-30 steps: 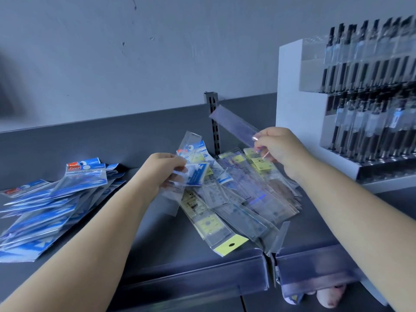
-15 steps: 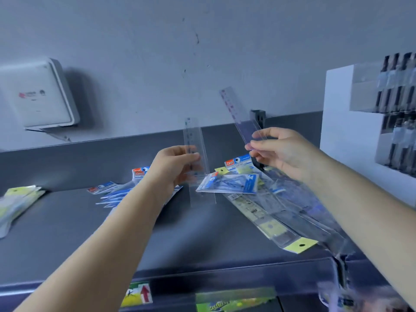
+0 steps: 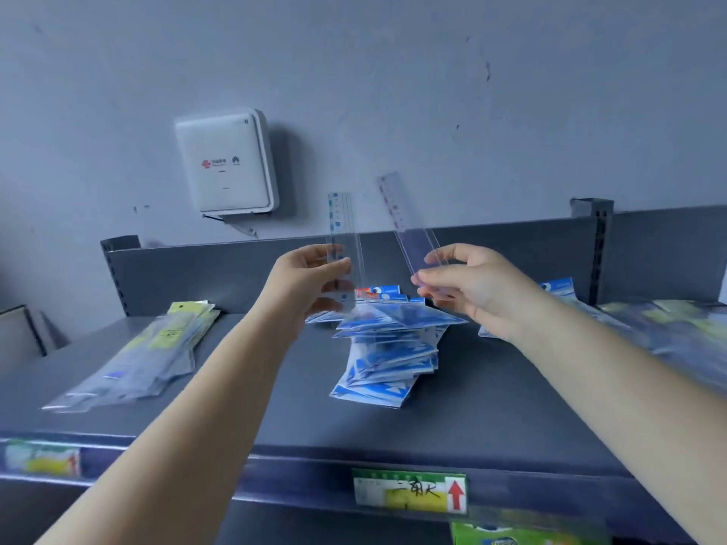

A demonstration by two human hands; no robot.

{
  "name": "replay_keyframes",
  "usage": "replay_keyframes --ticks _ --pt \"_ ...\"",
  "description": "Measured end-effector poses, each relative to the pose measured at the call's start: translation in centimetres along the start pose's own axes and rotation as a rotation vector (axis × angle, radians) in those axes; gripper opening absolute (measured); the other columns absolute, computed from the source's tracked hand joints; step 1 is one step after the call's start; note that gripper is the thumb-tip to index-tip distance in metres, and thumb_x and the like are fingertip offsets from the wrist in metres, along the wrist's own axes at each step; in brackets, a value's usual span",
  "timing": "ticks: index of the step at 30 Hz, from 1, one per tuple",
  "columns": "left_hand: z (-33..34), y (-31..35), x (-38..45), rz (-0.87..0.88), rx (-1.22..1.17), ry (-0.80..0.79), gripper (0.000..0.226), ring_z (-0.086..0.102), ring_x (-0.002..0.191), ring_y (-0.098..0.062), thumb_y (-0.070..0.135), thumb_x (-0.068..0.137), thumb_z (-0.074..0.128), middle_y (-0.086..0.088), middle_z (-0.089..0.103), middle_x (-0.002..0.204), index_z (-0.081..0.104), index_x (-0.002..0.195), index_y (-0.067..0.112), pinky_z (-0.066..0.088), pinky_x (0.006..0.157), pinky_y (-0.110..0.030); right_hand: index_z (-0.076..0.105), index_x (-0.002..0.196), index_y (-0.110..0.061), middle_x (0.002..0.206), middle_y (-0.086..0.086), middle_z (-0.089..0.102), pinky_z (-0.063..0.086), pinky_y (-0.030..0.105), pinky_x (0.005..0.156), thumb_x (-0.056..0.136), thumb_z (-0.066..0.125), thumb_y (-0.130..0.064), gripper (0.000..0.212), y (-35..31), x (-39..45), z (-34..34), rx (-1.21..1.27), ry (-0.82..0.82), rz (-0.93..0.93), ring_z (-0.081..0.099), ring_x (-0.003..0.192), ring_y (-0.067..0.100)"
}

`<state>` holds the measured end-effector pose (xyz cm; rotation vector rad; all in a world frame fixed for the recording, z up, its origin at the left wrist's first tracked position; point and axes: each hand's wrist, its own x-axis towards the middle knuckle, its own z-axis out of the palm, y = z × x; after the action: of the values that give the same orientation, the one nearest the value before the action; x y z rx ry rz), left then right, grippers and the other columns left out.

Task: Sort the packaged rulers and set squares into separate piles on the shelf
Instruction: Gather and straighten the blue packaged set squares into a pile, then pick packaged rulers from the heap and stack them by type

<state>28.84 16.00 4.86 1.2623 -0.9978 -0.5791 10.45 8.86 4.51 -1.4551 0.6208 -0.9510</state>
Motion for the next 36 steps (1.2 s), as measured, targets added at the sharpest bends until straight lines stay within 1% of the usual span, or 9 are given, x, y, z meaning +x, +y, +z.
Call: replay_keyframes --ticks 9,18,21,23,25,27,28,32,36 --pt "-14.7 -0.7 0.9 0.01 0.138 0.133 0.021 0.06 0.045 -0.004 0.005 0.087 0.064 -0.004 0.064 0.076 0.06 0.107 0.007 0.044 0.037 -0.017 0.054 0.089 -0.013 0.077 0.01 0.066 0.052 0.024 0.068 0.084 0.064 -0.002 0.016 2.0 3.3 15.7 -0.063 -0.088 0.011 0.062 0.06 0.016" --pt "-27.3 -3.9 3.7 -0.046 0.329 0.194 0.035 0.057 0.041 -0.001 0.006 0.082 0.07 -0.002 0.066 0.075 0.057 0.113 0.004 0.039 0.035 -0.015 0.053 0.094 -0.01 0.074 0.006 0.065 0.047 0.02 0.056 0.086 0.064 -0.005 0.015 4.6 6.3 28.5 -0.042 -0.096 0.049 0.06 0.056 0.011" --pt "-29.1 -5.4 5.2 -0.076 0.43 0.165 0.028 0.053 0.041 -0.001 0.006 0.081 0.071 -0.004 0.064 0.071 0.056 0.105 0.01 0.035 0.035 -0.015 0.054 0.094 -0.01 0.074 0.003 0.066 0.048 0.019 0.055 0.086 0.064 -0.006 0.013 5.2 7.5 31.1 -0.02 -0.07 0.024 0.06 0.052 0.007" --pt "-30.0 -6.5 6.2 -0.086 0.609 0.192 0.017 0.051 0.056 -0.016 0.01 0.084 0.066 -0.005 0.056 0.073 0.052 0.081 0.018 0.034 0.046 -0.02 0.054 0.107 -0.004 0.08 0.005 0.067 0.048 0.021 0.057 0.087 0.063 -0.01 0.022 5.7 8.3 32.4 -0.051 -0.076 0.011 0.06 0.057 0.009" --pt "-31.0 -7.5 6.7 -0.093 0.811 0.219 0.03 0.038 0.074 -0.02 0.013 0.089 0.054 -0.003 0.043 0.08 0.035 0.068 0.024 0.029 0.057 -0.026 0.047 0.126 0.0 0.104 0.013 0.065 0.053 0.028 0.069 0.088 0.064 -0.022 0.047 6.3 8.9 33.5 -0.213 -0.086 0.051 0.064 0.077 0.018" --pt "-31.6 -7.8 6.8 -0.101 0.875 0.233 0.016 0.036 0.079 -0.021 0.016 0.091 0.047 -0.003 0.042 0.086 0.04 0.078 0.019 0.031 0.068 -0.027 0.038 0.136 0.0 0.127 0.019 0.055 0.05 0.039 0.093 0.087 0.062 -0.027 0.06 6.9 9.3 33.8 -0.41 -0.094 0.102 0.058 0.106 0.032" --pt "-31.8 -7.9 6.7 -0.118 0.889 0.216 0.007 0.039 0.08 -0.022 0.018 0.092 0.046 -0.004 0.045 0.089 0.045 0.085 0.017 0.033 0.072 -0.027 0.038 0.136 -0.002 0.129 0.015 0.053 0.046 0.037 0.097 0.087 0.062 -0.025 0.059 7.2 9.6 33.7 -0.486 -0.093 0.088 0.055 0.112 0.031" --pt "-31.6 -8.0 6.4 -0.146 0.961 0.153 0.034 0.056 0.107 -0.025 0.028 0.091 0.05 -0.004 0.06 0.118 0.055 0.121 0.013 0.045 0.091 -0.034 0.042 0.133 -0.014 0.13 0.003 0.048 0.037 0.025 0.085 0.087 0.06 -0.02 0.05 7.2 9.9 32.3 -0.722 -0.055 -0.065 0.049 0.113 0.018" --pt "-29.3 -7.0 5.8 -0.07 1.119 0.127 0.036 0.052 0.115 -0.025 0.034 0.091 0.049 -0.002 0.058 0.125 0.052 0.124 0.02 0.041 0.099 -0.041 0.048 0.124 -0.018 0.125 -0.001 0.053 0.039 0.027 0.082 0.089 0.054 -0.023 0.036 6.5 9.2 29.9 -1.088 -0.037 -0.279 0.047 0.102 0.016"
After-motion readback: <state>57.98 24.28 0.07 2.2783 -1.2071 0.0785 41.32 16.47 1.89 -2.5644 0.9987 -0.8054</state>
